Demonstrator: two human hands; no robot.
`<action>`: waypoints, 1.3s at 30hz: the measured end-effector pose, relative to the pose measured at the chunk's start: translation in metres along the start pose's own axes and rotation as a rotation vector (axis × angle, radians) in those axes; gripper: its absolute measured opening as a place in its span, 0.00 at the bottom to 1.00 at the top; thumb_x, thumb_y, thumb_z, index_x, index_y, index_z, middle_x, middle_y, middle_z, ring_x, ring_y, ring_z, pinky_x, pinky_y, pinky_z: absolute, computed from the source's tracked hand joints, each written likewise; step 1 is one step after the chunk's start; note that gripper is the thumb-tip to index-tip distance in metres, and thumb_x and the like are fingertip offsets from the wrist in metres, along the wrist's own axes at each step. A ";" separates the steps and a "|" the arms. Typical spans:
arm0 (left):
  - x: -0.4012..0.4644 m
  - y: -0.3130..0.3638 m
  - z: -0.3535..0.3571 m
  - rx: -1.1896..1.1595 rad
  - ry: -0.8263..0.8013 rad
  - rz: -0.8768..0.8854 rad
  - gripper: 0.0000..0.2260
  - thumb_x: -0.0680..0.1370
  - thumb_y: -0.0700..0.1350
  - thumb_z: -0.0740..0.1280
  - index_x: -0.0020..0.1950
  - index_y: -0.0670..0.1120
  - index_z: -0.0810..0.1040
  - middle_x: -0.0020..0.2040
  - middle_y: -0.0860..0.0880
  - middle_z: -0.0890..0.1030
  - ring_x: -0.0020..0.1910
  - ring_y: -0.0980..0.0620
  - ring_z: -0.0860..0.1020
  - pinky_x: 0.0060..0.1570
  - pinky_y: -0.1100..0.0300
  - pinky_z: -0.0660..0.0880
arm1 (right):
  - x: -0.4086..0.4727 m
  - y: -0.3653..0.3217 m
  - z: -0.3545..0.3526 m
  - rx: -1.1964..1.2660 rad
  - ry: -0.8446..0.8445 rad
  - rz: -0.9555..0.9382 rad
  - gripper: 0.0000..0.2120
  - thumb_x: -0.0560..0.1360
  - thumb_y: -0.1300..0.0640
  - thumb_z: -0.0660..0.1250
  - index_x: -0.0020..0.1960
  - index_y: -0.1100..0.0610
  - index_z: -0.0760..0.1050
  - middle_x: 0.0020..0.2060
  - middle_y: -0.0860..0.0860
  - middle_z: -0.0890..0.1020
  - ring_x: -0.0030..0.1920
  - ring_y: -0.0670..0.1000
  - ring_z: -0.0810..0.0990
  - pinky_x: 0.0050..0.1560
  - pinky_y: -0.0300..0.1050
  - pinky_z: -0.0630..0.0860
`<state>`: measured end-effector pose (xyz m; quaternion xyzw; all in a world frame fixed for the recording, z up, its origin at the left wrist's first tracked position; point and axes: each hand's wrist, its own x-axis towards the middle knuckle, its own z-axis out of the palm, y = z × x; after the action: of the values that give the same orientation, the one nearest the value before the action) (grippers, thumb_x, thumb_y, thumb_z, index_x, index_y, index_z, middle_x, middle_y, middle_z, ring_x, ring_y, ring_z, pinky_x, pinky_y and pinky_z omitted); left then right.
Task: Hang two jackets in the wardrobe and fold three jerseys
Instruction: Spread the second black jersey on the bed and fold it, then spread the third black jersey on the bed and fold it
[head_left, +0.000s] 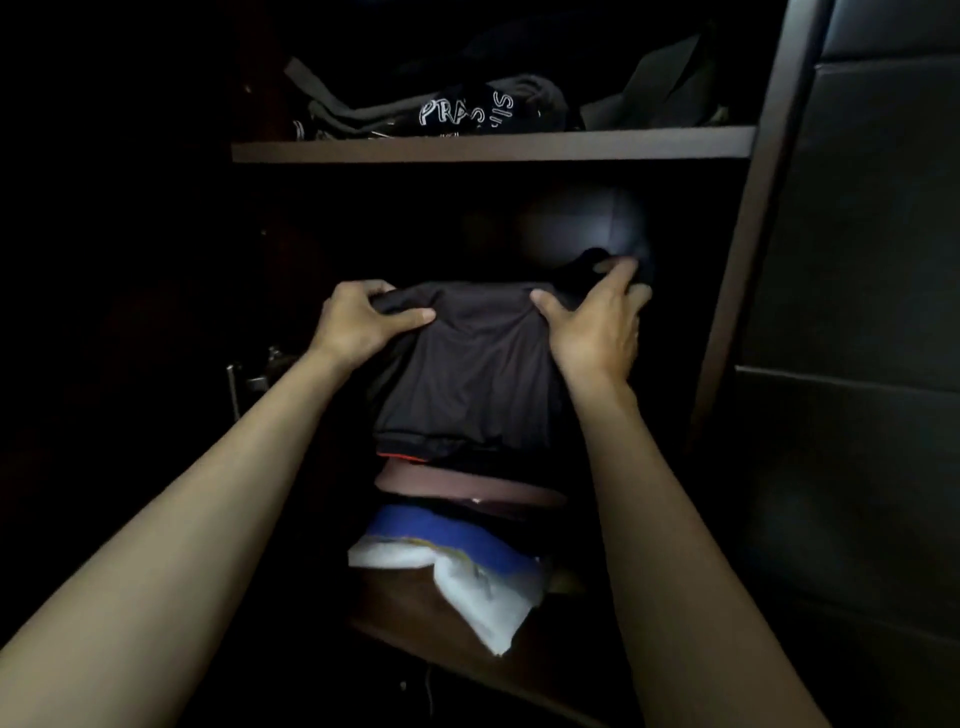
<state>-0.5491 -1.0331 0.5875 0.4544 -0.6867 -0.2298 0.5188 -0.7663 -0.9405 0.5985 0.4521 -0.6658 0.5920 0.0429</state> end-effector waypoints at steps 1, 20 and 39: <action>0.014 0.000 0.013 0.151 0.019 -0.045 0.32 0.61 0.65 0.80 0.58 0.50 0.80 0.58 0.46 0.82 0.58 0.46 0.80 0.60 0.47 0.77 | 0.008 0.002 0.008 -0.189 0.012 0.005 0.40 0.73 0.41 0.74 0.75 0.57 0.60 0.71 0.62 0.67 0.70 0.66 0.70 0.68 0.59 0.68; -0.073 -0.082 0.064 0.427 -0.251 -0.034 0.23 0.81 0.58 0.54 0.73 0.52 0.72 0.73 0.49 0.73 0.73 0.47 0.71 0.72 0.47 0.66 | -0.080 0.054 0.085 -0.371 -0.664 -0.510 0.22 0.85 0.47 0.54 0.75 0.55 0.68 0.73 0.55 0.73 0.75 0.57 0.67 0.77 0.57 0.57; -0.499 0.070 -0.148 0.807 0.242 -0.590 0.12 0.84 0.51 0.61 0.57 0.45 0.79 0.44 0.50 0.82 0.39 0.57 0.78 0.45 0.58 0.73 | -0.354 -0.077 -0.034 0.731 -1.357 -0.965 0.12 0.81 0.54 0.66 0.64 0.51 0.78 0.52 0.47 0.81 0.48 0.48 0.81 0.53 0.53 0.81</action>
<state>-0.4154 -0.5465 0.4440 0.8163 -0.4982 -0.0287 0.2909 -0.5244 -0.7092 0.4565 0.9187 -0.0571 0.2905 -0.2613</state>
